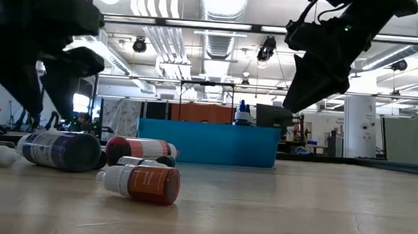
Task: Pick & Place food coloring
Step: Put the large purple food coloring bottle into the bin
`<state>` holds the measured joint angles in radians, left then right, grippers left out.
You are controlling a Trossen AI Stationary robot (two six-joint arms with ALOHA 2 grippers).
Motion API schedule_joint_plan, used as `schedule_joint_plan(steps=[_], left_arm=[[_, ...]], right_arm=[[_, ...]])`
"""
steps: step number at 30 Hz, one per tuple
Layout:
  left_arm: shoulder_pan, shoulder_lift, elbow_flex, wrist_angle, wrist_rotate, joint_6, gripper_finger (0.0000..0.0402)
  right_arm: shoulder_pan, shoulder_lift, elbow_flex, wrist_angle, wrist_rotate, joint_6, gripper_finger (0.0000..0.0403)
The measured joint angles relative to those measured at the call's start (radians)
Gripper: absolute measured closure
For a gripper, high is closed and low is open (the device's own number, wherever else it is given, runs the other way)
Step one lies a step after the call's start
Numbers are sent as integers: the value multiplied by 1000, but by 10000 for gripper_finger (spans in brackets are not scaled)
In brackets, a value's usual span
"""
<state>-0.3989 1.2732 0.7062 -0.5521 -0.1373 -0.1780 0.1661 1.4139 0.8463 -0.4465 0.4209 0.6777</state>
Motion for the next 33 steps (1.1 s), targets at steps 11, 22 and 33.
schedule_joint_plan(steps=[11,22,33], left_arm=[[-22,61,-8,57,24,117,193],[-22,159,-24,77,28,155,196],[-22,177,-22,100,43,146,285]], right_arm=[[0,1,-19,-1,0,-8,220],[0,1,-43,0,0,-9,220],[0,1,-60,1,1,-4,220]])
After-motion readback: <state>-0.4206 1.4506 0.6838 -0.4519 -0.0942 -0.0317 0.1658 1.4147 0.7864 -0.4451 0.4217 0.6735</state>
